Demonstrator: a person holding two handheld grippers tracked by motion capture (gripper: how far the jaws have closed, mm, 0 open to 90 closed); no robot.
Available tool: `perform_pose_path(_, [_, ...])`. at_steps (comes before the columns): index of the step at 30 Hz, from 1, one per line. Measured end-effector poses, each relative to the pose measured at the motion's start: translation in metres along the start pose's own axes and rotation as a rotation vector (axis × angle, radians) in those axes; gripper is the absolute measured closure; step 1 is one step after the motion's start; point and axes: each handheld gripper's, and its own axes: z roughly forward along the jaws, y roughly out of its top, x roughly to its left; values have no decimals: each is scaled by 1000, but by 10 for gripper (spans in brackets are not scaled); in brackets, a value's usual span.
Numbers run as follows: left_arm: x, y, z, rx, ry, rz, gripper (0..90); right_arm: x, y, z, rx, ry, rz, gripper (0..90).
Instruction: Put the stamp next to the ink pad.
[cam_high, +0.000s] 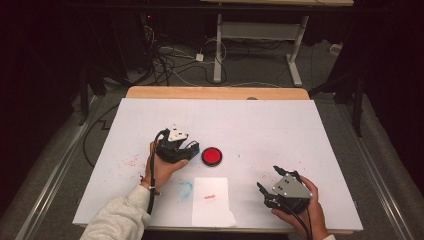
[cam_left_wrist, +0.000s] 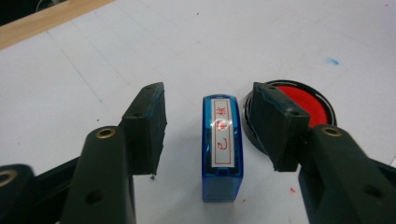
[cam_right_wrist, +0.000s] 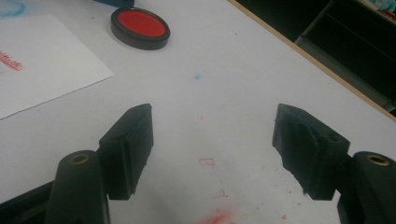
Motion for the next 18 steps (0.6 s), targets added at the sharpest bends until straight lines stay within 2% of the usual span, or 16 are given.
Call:
perform_pose_path(6, [-3,2,-2,-18,38,23,353,0,0,0,-2,-1,1,296])
perform_pose_path(10, [-4,3,-4,-37,26,15,310,0,0,0,-1,-1,-1,296])
perform_pose_path(18, [-8,5,-6,-61,11,31,225,0,0,0,-4,0,1,296])
